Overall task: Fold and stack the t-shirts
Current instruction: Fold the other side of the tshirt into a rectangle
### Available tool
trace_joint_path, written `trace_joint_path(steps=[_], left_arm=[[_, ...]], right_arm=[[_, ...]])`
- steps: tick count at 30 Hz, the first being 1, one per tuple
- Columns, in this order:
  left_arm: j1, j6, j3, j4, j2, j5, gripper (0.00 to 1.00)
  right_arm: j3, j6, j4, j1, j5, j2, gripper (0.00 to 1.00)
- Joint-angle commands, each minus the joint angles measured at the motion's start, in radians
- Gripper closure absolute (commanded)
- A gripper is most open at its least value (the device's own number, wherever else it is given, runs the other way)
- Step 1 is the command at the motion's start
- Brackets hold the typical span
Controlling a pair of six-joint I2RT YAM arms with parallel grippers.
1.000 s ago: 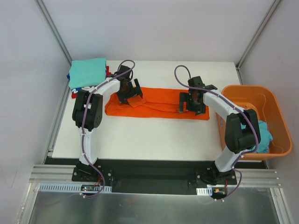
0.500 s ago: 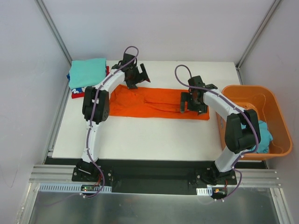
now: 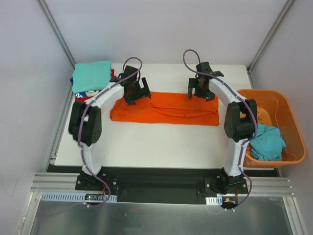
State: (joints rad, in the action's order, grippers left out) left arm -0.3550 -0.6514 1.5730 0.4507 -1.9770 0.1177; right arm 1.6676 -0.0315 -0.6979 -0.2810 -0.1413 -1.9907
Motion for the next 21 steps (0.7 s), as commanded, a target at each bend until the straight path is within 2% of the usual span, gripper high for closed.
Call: trace_joint_path(steps=[1, 3, 7, 8, 11, 15, 21], left_arm=[[-0.035, -0.023, -0.177, -0.037, 0.251, -0.134, 0.01], [-0.033, -0.034, -0.249, -0.038, 0.26, -0.15, 0.01], [-0.029, -0.057, -0.327, -0.041, 0.236, -0.119, 0.01], [-0.029, -0.062, -0.341, -0.049, 0.234, -0.119, 0.01], [-0.029, -0.074, -0.398, -0.079, 0.259, -0.085, 0.01], [-0.029, -0.085, -0.447, -0.09, 0.325, -0.098, 0.01], [-0.029, -0.1, -0.505, -0.096, 0.417, -0.099, 0.01]], right_arm=[[0.121, 0.051, -0.057, 0.016, -0.003, -0.068, 0.03], [0.043, 0.062, -0.028, 0.014, 0.011, -0.022, 0.03], [-0.184, 0.065, 0.063, 0.002, 0.088, 0.209, 0.03], [-0.283, 0.065, 0.078, -0.006, 0.086, 0.248, 0.04], [-0.406, 0.065, 0.121, -0.046, 0.082, 0.357, 0.03], [-0.554, 0.036, 0.19, -0.095, 0.117, 0.389, 0.03], [-0.497, -0.001, 0.222, -0.109, 0.115, 0.291, 0.03]])
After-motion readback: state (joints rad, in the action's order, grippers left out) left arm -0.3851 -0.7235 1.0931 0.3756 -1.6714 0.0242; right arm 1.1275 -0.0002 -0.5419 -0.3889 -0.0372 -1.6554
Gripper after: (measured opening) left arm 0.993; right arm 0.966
